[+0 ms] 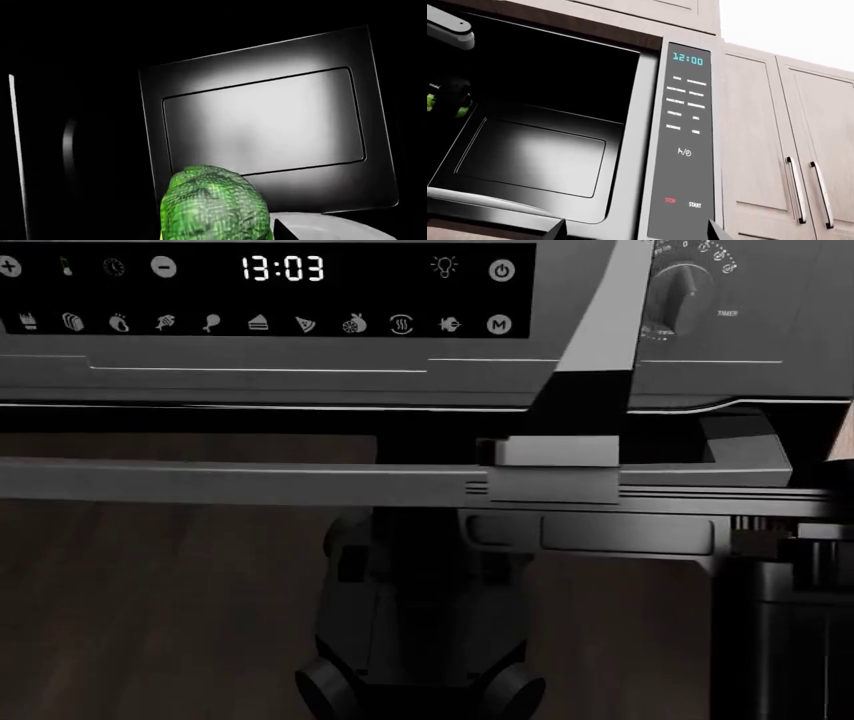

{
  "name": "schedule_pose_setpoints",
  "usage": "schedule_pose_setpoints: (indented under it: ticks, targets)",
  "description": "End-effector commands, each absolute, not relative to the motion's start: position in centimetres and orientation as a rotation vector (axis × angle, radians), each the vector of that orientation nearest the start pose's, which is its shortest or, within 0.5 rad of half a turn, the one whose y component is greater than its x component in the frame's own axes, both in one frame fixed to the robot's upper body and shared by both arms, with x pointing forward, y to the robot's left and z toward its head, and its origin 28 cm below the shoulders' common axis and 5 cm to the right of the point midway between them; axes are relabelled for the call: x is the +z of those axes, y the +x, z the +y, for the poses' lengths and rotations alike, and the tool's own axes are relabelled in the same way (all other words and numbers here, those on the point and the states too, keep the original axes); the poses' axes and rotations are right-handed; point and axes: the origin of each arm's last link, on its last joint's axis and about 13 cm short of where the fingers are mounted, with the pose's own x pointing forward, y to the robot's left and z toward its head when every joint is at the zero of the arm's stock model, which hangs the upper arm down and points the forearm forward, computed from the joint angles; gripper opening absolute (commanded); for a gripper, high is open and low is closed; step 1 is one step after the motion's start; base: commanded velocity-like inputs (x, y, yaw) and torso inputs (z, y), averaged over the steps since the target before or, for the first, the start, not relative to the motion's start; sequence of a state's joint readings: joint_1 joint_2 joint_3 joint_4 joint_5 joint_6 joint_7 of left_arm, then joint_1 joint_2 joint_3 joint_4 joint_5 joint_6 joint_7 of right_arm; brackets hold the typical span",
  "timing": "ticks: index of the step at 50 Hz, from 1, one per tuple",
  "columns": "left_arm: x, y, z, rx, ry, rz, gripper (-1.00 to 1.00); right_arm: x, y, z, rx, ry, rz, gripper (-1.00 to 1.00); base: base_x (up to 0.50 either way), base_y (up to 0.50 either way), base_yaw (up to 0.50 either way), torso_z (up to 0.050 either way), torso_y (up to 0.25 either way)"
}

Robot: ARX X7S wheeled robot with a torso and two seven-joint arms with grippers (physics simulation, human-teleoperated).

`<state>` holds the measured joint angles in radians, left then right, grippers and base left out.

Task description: Pick the broccoli from the counter and place it in the microwave.

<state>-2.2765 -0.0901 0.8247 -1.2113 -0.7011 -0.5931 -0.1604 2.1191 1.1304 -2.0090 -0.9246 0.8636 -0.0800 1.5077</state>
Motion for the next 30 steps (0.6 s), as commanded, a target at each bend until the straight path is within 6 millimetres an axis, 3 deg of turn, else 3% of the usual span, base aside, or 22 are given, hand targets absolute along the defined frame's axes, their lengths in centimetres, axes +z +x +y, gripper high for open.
schedule_pose_setpoints:
  ticks: [1,30]
  targets:
    - [53.4,34.1,18.5,0.072,0.228,-0.302,-1.0,30.0,16.6,-10.6,-0.059,-0.208,-0.899,1.0,0.0,0.0,0.0,0.0,0.0]
    - [54.8,32.8,17.0,-0.004,0.258,-0.366,-1.0,29.6,16.2,-11.0,-0.057,-0.21,-0.882,1.0,0.0,0.0,0.0,0.0,0.0]
